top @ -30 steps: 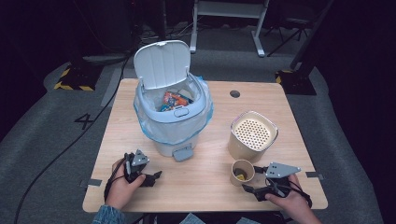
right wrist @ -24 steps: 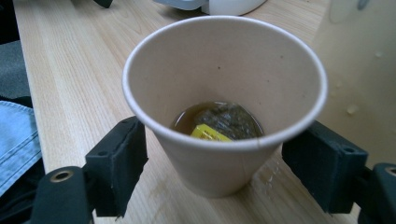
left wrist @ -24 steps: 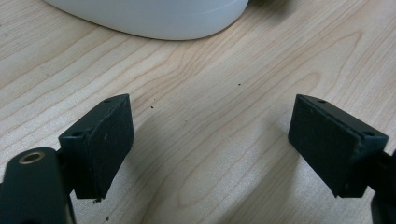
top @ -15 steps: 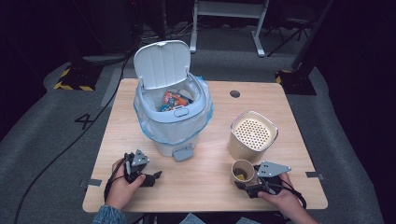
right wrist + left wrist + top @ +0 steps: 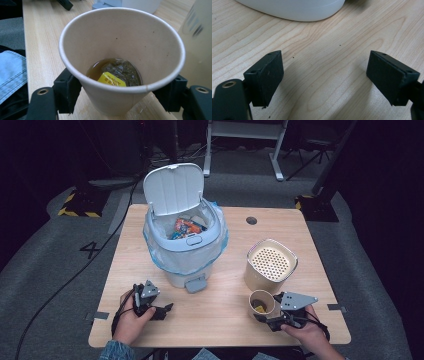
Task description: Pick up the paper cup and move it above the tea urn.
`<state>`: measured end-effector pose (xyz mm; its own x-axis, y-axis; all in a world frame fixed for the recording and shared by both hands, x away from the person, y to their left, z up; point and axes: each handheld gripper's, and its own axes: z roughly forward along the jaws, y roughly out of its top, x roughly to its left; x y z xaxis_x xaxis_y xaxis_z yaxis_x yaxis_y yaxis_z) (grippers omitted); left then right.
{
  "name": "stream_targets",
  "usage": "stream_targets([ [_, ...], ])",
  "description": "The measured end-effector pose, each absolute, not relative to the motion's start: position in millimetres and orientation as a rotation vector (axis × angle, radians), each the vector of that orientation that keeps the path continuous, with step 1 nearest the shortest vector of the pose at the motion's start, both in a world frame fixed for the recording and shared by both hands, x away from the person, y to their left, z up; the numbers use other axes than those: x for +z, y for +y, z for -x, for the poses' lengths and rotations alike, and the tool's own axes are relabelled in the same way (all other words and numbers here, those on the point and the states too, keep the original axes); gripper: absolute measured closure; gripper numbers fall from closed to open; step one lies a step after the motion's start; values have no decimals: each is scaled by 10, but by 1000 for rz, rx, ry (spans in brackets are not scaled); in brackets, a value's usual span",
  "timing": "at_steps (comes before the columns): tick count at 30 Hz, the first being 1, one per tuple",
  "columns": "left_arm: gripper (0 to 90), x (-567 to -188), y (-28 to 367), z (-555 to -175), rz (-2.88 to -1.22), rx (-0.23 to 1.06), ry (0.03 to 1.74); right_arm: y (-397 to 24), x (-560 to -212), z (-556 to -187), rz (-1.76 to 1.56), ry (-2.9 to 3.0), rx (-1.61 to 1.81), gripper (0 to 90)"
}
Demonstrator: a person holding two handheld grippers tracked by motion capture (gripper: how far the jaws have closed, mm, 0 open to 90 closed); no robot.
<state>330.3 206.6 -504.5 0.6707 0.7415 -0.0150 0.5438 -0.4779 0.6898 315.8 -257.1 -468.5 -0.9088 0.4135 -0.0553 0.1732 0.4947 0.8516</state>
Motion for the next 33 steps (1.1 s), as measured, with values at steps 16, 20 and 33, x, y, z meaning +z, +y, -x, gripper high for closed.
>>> stream_targets([
  [16,145,-5048,2064,-3303,-2199,369,989,-2688,-4153,-3159,-429,2470,1402,307],
  [20,145,-5048,2064,-3303,-2199,370,989,-2719,-3995,-3158,-438,2465,1409,307],
  [33,145,-5047,2065,-3304,-2201,371,988,-2859,-3538,-3348,-480,2401,1401,311],
])
